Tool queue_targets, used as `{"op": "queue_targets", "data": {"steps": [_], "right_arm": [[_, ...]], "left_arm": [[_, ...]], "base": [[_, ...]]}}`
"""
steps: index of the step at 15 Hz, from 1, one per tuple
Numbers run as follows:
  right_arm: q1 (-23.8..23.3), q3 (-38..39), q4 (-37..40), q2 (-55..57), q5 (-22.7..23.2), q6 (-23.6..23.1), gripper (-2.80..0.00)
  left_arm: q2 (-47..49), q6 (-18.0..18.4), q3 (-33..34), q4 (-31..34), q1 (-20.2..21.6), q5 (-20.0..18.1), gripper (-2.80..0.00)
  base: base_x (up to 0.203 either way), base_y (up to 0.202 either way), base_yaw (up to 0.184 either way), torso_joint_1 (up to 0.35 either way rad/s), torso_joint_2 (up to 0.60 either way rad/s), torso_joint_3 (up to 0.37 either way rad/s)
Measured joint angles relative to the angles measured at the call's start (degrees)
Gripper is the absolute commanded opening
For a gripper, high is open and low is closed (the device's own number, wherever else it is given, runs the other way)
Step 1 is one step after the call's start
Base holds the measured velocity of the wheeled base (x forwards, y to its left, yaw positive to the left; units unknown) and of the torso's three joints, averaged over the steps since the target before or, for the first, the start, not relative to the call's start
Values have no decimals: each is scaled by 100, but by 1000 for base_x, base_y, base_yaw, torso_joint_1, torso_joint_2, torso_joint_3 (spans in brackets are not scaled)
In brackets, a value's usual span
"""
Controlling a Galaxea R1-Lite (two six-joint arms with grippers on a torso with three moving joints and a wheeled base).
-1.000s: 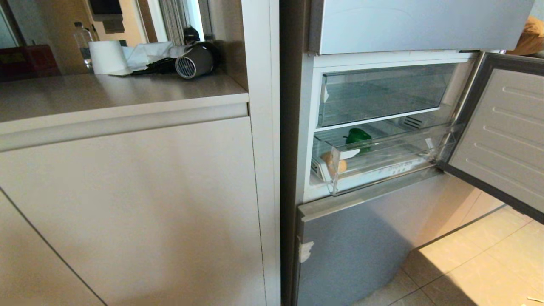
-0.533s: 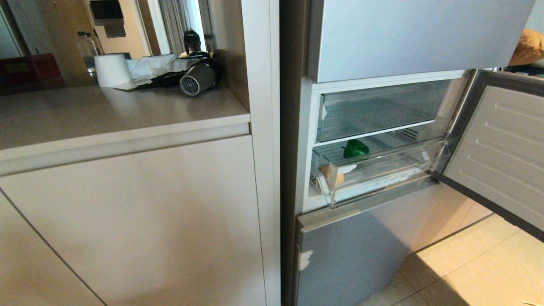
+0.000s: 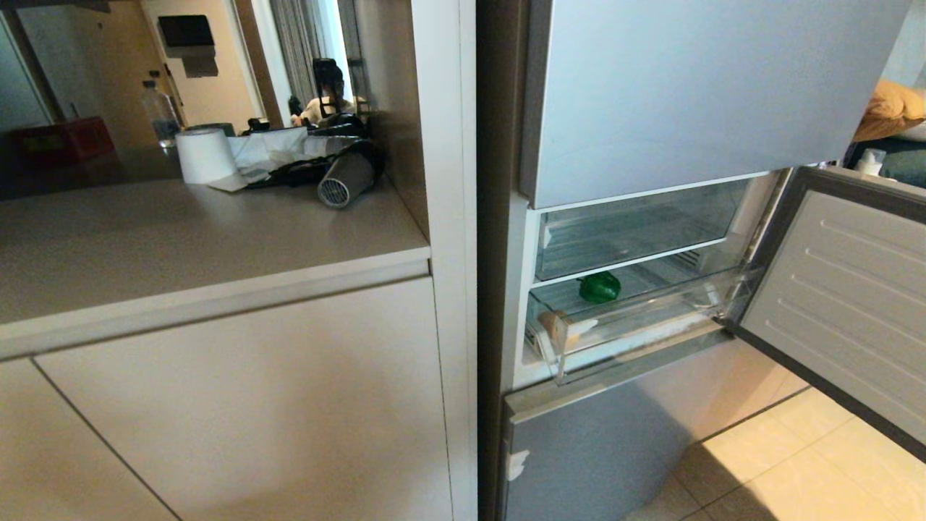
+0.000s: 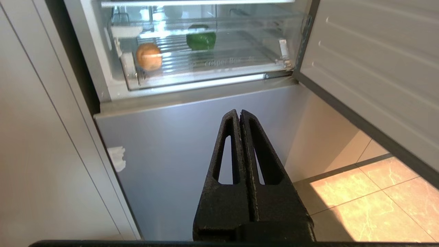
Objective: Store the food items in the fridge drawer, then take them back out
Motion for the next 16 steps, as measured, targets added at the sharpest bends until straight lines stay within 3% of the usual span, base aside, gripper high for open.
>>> {"op": "queue_targets", "data": {"steps": [16], "right_arm": [[0, -1, -1, 0, -12, -35, -280]], "left_arm": [[0, 9, 0, -1, 0, 0, -280]], "base": [[0, 0, 0, 155, -329, -181]]}}
